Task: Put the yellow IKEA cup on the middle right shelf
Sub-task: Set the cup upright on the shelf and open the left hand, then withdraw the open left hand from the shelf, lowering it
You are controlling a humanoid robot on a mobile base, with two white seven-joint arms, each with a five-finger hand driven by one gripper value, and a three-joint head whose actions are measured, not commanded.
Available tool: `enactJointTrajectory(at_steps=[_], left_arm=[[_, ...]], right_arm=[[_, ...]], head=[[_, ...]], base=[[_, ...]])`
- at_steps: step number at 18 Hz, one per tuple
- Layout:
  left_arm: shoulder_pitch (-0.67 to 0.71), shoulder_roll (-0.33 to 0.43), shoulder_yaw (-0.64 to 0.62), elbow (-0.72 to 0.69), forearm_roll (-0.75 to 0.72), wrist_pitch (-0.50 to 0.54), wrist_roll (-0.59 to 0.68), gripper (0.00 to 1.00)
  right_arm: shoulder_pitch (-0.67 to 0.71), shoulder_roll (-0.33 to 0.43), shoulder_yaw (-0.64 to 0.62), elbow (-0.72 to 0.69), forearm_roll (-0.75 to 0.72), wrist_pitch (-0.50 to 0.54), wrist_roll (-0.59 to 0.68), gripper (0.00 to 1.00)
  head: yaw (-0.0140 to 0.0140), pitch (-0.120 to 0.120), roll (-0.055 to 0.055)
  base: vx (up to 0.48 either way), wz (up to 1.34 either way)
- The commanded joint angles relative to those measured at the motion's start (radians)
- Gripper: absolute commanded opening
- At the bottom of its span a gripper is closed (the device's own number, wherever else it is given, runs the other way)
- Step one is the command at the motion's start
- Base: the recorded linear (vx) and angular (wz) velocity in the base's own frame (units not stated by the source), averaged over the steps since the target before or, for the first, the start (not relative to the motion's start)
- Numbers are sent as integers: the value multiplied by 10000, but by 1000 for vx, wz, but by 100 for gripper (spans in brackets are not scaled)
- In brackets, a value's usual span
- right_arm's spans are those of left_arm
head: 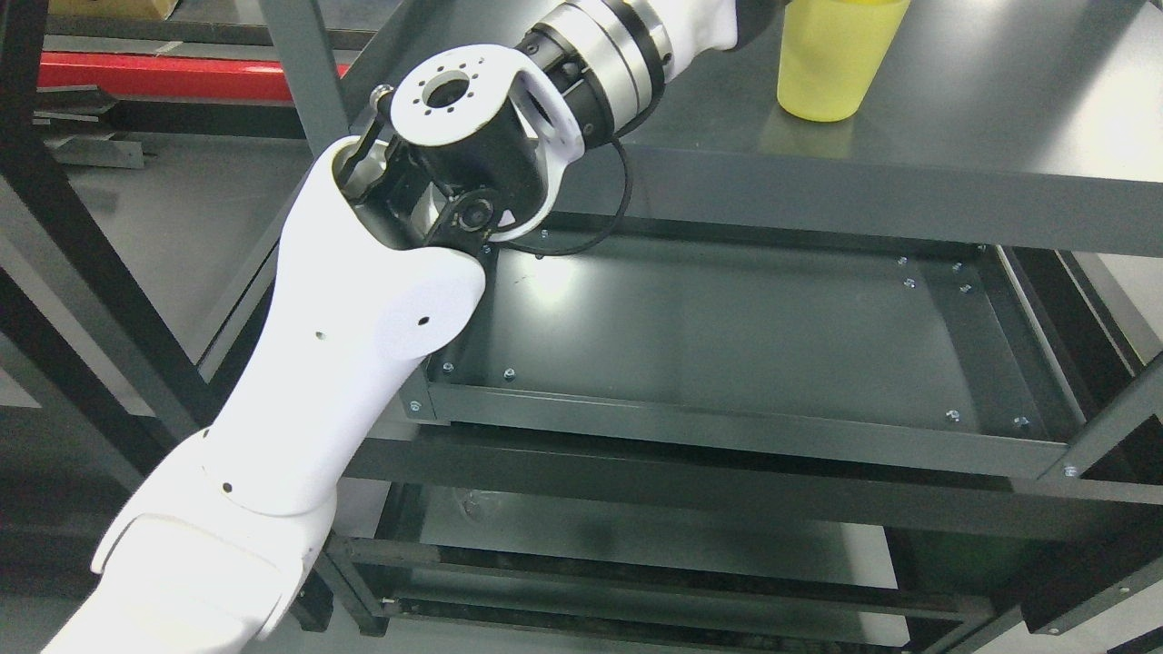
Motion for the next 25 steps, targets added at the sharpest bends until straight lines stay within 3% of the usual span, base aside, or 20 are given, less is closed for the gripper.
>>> enactJointTrajectory(at_steps=[1,6,10,14,17,20,22,24,25], left_arm=[[618,801,846,-1174,-51,-7,-1695,99],[1354,1017,938,-1266,-36,8,-3690,98],[2380,1001,724,-1541,10,8,-4123,98],[3347,986,-287,-1589,10,8,-5272,98],[4007,971,-900,-1558,-51,-7,-5335,98],[5186,956,-1225,-1085,-1639,-22,-5320,98],[6122,849,-1104,-320,-3341,-906,-5259,98],[6981,726,-798,372,-4632,-2775,-5091,98],[7532,194,85,1089,-5655,-3513,-4224,98]], right_arm=[[139,-175,169,0,-245,8,4,99],[139,-175,169,0,-245,8,4,99],[139,-175,169,0,-245,8,4,100],[139,-175,169,0,-245,8,4,99],[139,-175,169,0,-245,8,4,99],[139,-175,169,0,-245,8,4,99],[139,-175,169,0,-245,8,4,99],[139,-175,169,0,-245,8,4,99],[139,-175,169,0,-245,8,4,99]], head=[[0,0,0],[0,0,0],[0,0,0],[0,0,0],[0,0,0],[0,0,0],[0,0,0],[0,0,0],[0,0,0]], base=[[0,0],[0,0],[-6,0],[-18,-1],[-26,-41],[-43,-65],[-63,-103],[-65,-126],[-60,-129]])
